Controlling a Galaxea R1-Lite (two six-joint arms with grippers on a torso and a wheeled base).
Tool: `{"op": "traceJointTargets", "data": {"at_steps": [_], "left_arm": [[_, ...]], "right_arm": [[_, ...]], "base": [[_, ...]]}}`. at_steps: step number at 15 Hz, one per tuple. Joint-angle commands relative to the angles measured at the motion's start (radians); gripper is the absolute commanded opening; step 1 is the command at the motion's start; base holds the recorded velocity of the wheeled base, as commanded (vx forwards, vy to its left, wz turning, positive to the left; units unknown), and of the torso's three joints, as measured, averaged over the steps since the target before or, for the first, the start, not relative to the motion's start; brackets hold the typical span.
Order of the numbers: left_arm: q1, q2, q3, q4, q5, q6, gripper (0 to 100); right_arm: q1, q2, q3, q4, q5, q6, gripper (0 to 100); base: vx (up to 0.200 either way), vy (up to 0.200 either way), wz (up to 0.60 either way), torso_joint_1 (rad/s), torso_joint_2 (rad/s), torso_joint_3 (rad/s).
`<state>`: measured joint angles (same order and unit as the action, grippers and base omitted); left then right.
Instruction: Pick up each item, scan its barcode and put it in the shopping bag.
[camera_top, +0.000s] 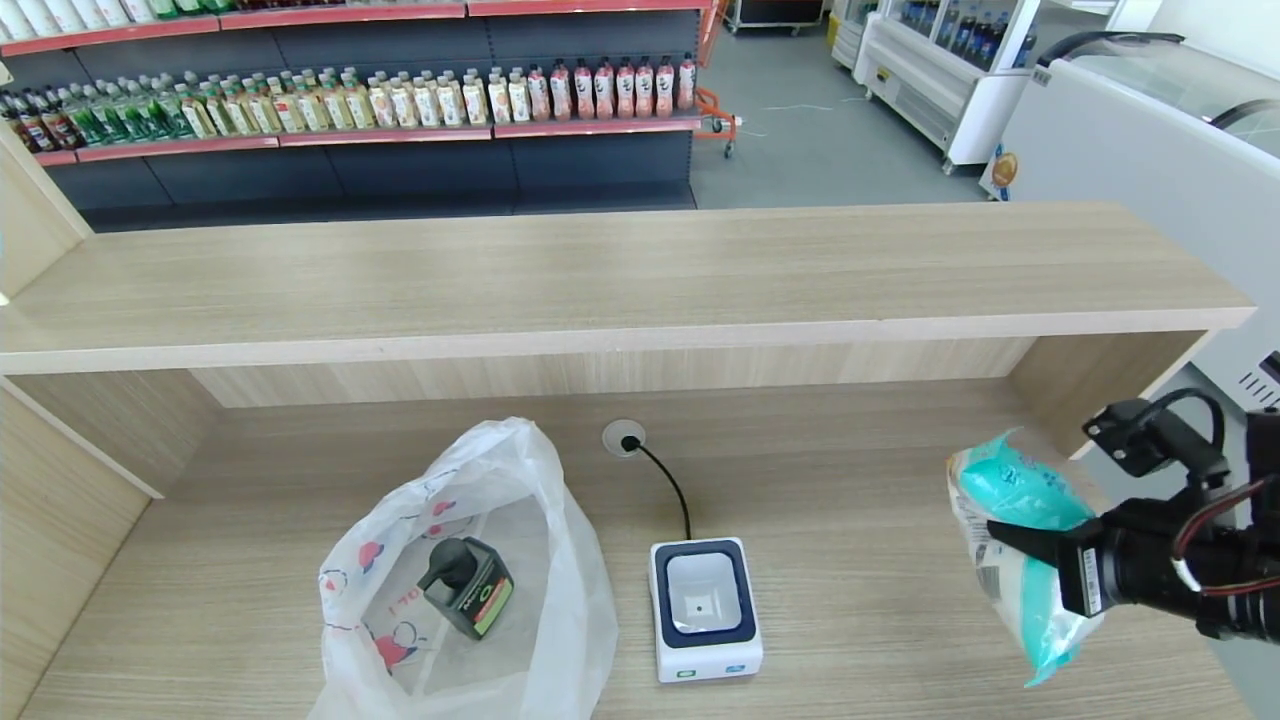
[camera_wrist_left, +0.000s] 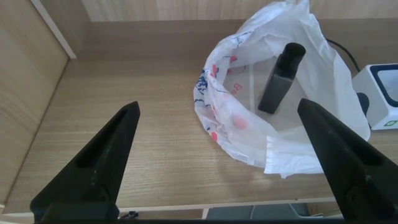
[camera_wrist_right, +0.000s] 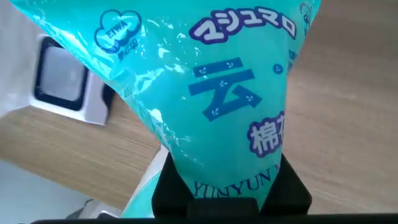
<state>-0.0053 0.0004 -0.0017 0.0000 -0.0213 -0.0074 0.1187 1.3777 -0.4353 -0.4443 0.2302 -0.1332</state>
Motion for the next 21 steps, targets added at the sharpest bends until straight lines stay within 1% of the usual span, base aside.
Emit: {"op": "traceJointTargets", "data": {"at_steps": [1,2,3,4,5,6,7,8,10,12,13,14,15,16,17,19,20,21], "left_arm": [[0.001,0.000,0.000,0.000,0.000,0.000,100],[-0.001,0.000,0.000,0.000,0.000,0.000,100],[-0.001,0.000,0.000,0.000,0.000,0.000,100],[0.001,0.000,0.000,0.000,0.000,0.000,100],[-0.001,0.000,0.000,0.000,0.000,0.000,100],[0.001,0.000,0.000,0.000,0.000,0.000,100],[0.001,0.000,0.000,0.000,0.000,0.000,100],[0.001,0.000,0.000,0.000,0.000,0.000,100],[0.001,0.000,0.000,0.000,0.000,0.000,100],[0.001,0.000,0.000,0.000,0.000,0.000,100],[-0.001,0.000,0.000,0.000,0.000,0.000,100],[0.001,0.000,0.000,0.000,0.000,0.000,100],[0.001,0.000,0.000,0.000,0.000,0.000,100],[0.001,0.000,0.000,0.000,0.000,0.000,100],[0.001,0.000,0.000,0.000,0.000,0.000,100],[0.001,0.000,0.000,0.000,0.000,0.000,100],[0.001,0.000,0.000,0.000,0.000,0.000,100],[-0.001,0.000,0.000,0.000,0.000,0.000,100]], "right_arm": [[0.087,-0.193,-0.066,-0.019,0.132,-0.003,0],[0.113,-0.206,-0.102,-0.065,0.170,-0.005,0],[0.147,-0.196,-0.123,-0.145,0.190,-0.009,0],[0.190,-0.169,-0.141,-0.272,0.210,-0.039,0],[0.216,-0.123,-0.146,-0.422,0.258,-0.123,0],[0.228,-0.098,-0.146,-0.504,0.310,-0.167,0],[0.236,-0.049,-0.161,-0.628,0.451,-0.249,0],[0.237,-0.023,-0.177,-0.682,0.523,-0.284,0],[0.239,0.018,-0.186,-0.797,0.592,-0.263,0],[0.233,0.011,-0.172,-0.798,0.594,-0.125,0],[0.233,0.006,-0.178,-0.765,0.590,-0.019,0],[0.231,-0.005,-0.195,-0.703,0.584,0.067,0],[0.231,-0.005,-0.195,-0.703,0.584,0.067,0],[0.239,-0.081,-0.241,-0.465,0.594,0.179,0],[0.245,-0.101,-0.269,-0.370,0.627,0.191,0],[0.262,-0.106,-0.280,-0.333,0.644,0.196,0],[0.288,-0.106,-0.278,-0.333,0.643,0.195,0],[0.291,-0.106,-0.275,-0.337,0.643,0.193,0]], "base": [[0.000,0.000,0.00,0.000,0.00,0.000],[0.000,0.000,0.00,0.000,0.00,0.000],[0.000,0.000,0.00,0.000,0.00,0.000],[0.000,0.000,0.00,0.000,0.00,0.000],[0.000,0.000,0.00,0.000,0.00,0.000],[0.000,0.000,0.00,0.000,0.00,0.000],[0.000,0.000,0.00,0.000,0.00,0.000],[0.000,0.000,0.00,0.000,0.00,0.000],[0.000,0.000,0.00,0.000,0.00,0.000],[0.000,0.000,0.00,0.000,0.00,0.000],[0.000,0.000,0.00,0.000,0.00,0.000],[0.000,0.000,0.00,0.000,0.00,0.000],[0.000,0.000,0.00,0.000,0.00,0.000],[0.000,0.000,0.00,0.000,0.00,0.000],[0.000,0.000,0.00,0.000,0.00,0.000],[0.000,0.000,0.00,0.000,0.00,0.000],[0.000,0.000,0.00,0.000,0.00,0.000],[0.000,0.000,0.00,0.000,0.00,0.000]]}}
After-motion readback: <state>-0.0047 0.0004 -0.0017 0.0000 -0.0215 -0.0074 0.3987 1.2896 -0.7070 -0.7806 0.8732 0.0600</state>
